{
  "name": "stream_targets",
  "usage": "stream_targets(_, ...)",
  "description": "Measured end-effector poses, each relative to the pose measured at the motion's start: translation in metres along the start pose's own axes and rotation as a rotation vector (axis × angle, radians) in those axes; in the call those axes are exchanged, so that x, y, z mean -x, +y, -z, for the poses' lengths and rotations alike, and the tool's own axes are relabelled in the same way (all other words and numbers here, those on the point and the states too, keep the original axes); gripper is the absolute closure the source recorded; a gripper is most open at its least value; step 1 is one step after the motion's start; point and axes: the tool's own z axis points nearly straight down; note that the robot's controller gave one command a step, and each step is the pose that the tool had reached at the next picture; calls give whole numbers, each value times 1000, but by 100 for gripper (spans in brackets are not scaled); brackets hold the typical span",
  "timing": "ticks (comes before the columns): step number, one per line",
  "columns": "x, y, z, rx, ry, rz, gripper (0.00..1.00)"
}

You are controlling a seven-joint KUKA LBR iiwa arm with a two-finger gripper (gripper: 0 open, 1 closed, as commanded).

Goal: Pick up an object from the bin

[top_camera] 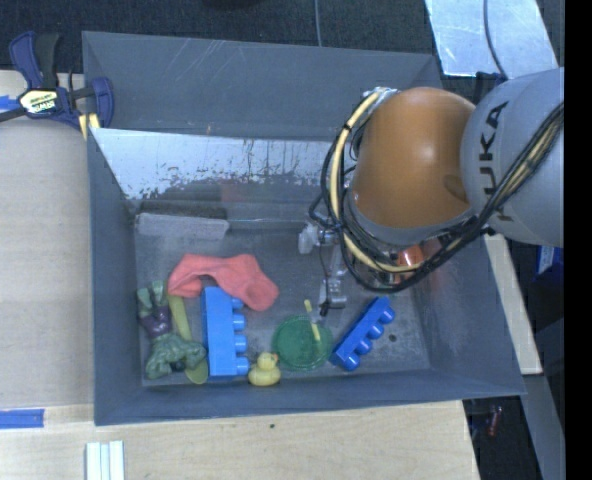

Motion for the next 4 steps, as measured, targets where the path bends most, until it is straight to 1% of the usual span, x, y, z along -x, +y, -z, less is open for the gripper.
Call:
stream_targets(1, 2, 0, 4, 1, -8, -2, 0)
stream_targets(2, 2, -47, -49, 0, -10, 153, 0)
stream_targets(3, -30, -72, -61, -1, -11, 471, 0)
stream_targets(4, -28, -105, -68, -3, -11, 680, 0)
